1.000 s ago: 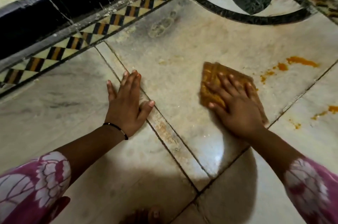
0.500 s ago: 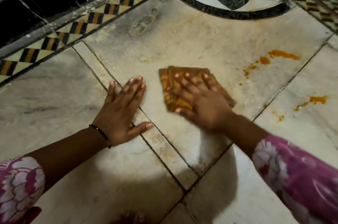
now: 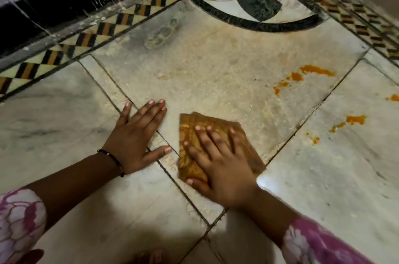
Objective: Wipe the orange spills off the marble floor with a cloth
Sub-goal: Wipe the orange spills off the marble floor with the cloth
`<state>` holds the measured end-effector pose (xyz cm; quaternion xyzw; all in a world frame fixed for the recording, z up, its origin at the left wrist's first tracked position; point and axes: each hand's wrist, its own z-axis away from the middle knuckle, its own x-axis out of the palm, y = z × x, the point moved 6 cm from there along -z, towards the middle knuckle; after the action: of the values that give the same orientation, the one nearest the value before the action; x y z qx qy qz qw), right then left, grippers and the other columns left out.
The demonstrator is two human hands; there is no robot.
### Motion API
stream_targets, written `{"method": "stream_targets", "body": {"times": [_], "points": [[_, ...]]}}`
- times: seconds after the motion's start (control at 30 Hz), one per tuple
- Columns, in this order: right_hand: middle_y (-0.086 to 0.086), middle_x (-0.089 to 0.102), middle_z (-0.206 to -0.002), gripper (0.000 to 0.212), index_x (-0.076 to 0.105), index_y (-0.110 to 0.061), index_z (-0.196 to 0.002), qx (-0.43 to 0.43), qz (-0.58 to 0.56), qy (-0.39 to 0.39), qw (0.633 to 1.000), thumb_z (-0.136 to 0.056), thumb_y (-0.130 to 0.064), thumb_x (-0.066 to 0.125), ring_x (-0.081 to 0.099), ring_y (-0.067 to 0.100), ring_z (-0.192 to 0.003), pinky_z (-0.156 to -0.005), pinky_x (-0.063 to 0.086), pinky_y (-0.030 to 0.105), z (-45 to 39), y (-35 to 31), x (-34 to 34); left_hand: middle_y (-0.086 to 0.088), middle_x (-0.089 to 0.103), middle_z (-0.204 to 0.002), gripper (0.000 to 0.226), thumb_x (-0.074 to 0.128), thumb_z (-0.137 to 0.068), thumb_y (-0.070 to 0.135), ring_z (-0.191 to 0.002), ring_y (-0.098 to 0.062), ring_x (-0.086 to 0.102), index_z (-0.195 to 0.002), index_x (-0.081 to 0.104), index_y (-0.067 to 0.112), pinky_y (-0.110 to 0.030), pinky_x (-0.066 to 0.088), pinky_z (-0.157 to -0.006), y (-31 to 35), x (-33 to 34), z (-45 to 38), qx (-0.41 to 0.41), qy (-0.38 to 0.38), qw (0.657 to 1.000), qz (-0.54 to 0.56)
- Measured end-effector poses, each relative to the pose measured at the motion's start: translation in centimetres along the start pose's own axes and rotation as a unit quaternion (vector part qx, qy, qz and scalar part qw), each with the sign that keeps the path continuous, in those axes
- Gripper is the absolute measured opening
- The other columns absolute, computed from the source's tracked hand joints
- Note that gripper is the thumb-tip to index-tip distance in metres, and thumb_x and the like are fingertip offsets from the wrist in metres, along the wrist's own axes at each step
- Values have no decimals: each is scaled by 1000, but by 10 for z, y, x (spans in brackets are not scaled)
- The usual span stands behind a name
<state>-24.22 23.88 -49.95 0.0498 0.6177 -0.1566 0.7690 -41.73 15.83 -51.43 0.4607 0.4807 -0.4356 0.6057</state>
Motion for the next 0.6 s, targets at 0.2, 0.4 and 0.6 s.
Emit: {"method": "stream_targets", "body": {"times": [0.2,0.4,0.6], "points": [[-2,14,-160,71,22,-42,-147,-13,32,-6,999,-85,-74,19,13,23,-146,-115,3,50,-37,91,-23,-6,18,-157,89,15,-87,72,-144,-20,17,-149,23,10,-58,14,-113,0,1,-1,-8,-12,1000,-3],[8,8,-159,75,13,-27,-152,191,8,34,981,-89,-68,14,8,32,-146,-114,-2,56,35,70,-8,-6,18,-157,86,17,-88,71,-145,-20,16,-149,23,10,-58,14,-113,1,1,0,-15,-4,1000,1],[7,27,-155,62,37,-25,-145,140,-23,14,990,-92,-57,30,28,36,-140,-106,11,66,-1,-13,2,-7,21,-156,89,17,-87,72,-143,-21,20,-148,25,8,-58,18,-111,4,-1,0,-14,-2,1000,-7]]}}
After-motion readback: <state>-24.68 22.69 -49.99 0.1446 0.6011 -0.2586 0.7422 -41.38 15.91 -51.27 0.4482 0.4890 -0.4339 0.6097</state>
